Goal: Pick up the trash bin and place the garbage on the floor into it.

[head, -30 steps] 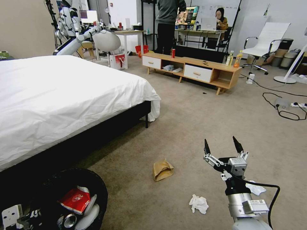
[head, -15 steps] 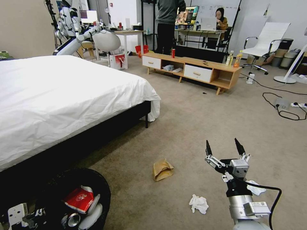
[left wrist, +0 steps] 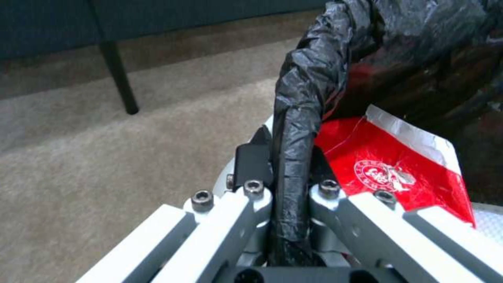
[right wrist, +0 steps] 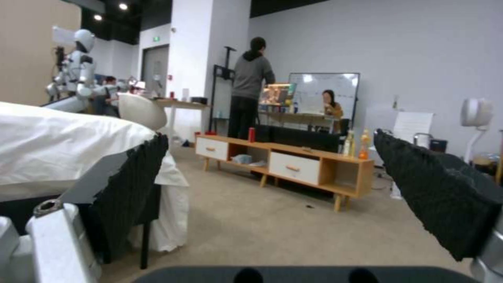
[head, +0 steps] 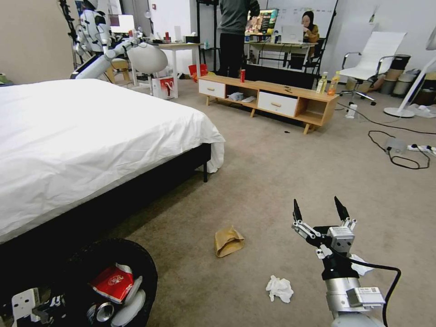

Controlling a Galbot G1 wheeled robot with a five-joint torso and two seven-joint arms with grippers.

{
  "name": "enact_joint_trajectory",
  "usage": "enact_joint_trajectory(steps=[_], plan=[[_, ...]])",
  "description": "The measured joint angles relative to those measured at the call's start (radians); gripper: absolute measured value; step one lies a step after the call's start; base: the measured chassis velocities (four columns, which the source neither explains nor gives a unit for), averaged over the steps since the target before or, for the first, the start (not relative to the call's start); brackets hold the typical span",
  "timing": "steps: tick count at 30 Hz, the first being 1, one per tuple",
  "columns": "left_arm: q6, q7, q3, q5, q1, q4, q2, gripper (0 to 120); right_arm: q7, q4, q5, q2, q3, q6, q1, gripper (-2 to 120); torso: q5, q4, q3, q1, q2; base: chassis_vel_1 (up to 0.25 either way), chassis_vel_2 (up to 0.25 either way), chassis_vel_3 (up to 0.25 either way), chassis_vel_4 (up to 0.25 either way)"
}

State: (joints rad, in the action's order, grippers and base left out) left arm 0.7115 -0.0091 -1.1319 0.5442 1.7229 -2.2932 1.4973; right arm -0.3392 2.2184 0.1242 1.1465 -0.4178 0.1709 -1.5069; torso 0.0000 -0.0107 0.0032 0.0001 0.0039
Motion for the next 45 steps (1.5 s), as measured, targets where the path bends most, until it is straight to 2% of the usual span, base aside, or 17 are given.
enact_joint_trajectory(steps=[13,15,20,45], plan=[[0.0,0.002,-0.011,0.002,0.006,0.001,0.0,3,0.0,-0.007,0.0,0.006,0.008,-0.001,0.004,100,0.0,-0.0006,0.0,0.0,0.0,-0.066,-0.066,-0.062,-0.066],[0.0,0.002,-0.013,0.003,0.007,0.0,-0.001,3,0.0,-0.007,0.0,0.009,0.009,-0.002,0.004,100,0.0,0.0005,0.0,0.0,0.0,0.0,0.0,0.0,0.0],[0.0,0.002,-0.013,0.004,0.008,-0.002,-0.001,3,0.0,-0.007,0.0,0.009,0.008,-0.002,0.003,100,0.0,-0.0001,0.0,0.0,0.0,0.0,0.0,0.0,0.0],[-0.001,0.0,-0.027,0.019,0.012,-0.008,-0.007,3,0.001,-0.012,-0.002,0.008,0.007,-0.004,-0.002,100,-0.0001,-0.0001,0.0,0.0,0.0,-0.008,0.011,0.01,-0.009]])
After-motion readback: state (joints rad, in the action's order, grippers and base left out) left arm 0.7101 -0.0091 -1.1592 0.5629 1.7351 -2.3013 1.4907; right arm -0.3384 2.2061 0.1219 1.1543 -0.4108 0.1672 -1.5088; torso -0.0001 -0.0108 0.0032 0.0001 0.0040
